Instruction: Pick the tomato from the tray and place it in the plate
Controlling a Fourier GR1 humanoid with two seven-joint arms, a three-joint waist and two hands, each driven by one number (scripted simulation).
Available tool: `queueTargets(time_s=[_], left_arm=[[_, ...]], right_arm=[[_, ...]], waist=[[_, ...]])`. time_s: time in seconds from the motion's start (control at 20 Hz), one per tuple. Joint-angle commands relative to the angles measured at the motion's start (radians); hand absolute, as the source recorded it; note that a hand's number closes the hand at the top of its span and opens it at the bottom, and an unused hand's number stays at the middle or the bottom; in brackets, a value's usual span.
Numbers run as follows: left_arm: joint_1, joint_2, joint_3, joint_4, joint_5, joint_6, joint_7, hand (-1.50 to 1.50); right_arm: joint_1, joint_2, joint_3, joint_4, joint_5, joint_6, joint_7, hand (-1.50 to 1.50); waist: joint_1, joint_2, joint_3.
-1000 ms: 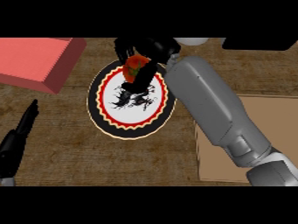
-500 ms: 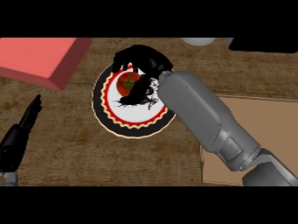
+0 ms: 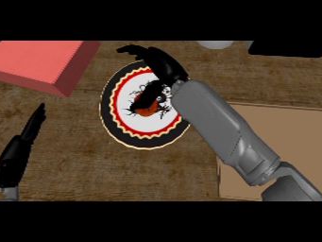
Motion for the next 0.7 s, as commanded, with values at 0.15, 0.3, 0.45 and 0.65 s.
queueTargets(time_s=[0.15, 0.3, 0.45, 0.65], left_arm=[[-0.009, 0.027, 0.035, -0.017, 0.021, -0.023, 0.048, 0.00], [0.022, -0.017, 0.021, 0.042, -0.014, 0.027, -0.036, 0.00], [0.019, -0.002, 0.030, 0.020, -0.009, 0.017, -0.042, 0.00], [0.006, 0.019, 0.039, -0.013, 0.008, -0.010, -0.020, 0.00]], right_arm=[[-0.026, 0.000, -0.161, 0.076, -0.118, -0.095, -0.030, -1.50], [-0.029, -0.089, -0.247, 0.102, -0.171, 0.003, -0.068, -1.50], [0.014, -0.116, -0.328, 0.139, -0.244, 0.083, -0.182, -1.50], [0.020, -0.229, -0.393, 0.231, -0.273, 0.206, -0.304, -1.50]], waist=[[-0.029, -0.004, 0.001], [-0.043, -0.004, 0.000], [-0.035, 0.001, 0.001], [-0.009, 0.012, 0.002]])
